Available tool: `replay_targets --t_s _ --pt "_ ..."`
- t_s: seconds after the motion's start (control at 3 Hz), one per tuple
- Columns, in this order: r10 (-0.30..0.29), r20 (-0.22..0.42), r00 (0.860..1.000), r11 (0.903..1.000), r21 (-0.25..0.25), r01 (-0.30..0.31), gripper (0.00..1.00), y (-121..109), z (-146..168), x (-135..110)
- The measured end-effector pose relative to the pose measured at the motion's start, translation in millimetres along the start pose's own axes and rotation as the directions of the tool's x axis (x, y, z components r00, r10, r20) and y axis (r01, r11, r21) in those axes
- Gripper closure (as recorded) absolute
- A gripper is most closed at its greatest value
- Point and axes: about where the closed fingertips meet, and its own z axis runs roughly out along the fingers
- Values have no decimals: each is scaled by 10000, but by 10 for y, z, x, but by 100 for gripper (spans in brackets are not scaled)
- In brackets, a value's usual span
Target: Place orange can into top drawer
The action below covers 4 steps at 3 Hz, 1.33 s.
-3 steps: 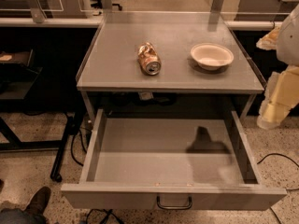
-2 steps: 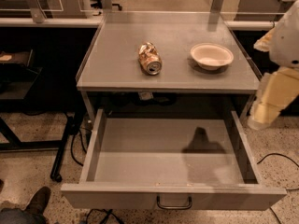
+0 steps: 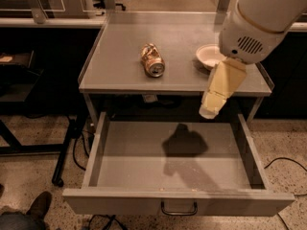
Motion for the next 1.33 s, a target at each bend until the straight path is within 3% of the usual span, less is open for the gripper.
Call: replay_targets --t_s 0.33,0.67,1.33 --pt "-2 56 10000 10000 -84 3 0 -15 39 -77" --pt "618 354 9975 9979 161 -624 0 -90 148 -218" --pt "1985 -26 9801 9777 708 -1978 0 -635 371 -544"
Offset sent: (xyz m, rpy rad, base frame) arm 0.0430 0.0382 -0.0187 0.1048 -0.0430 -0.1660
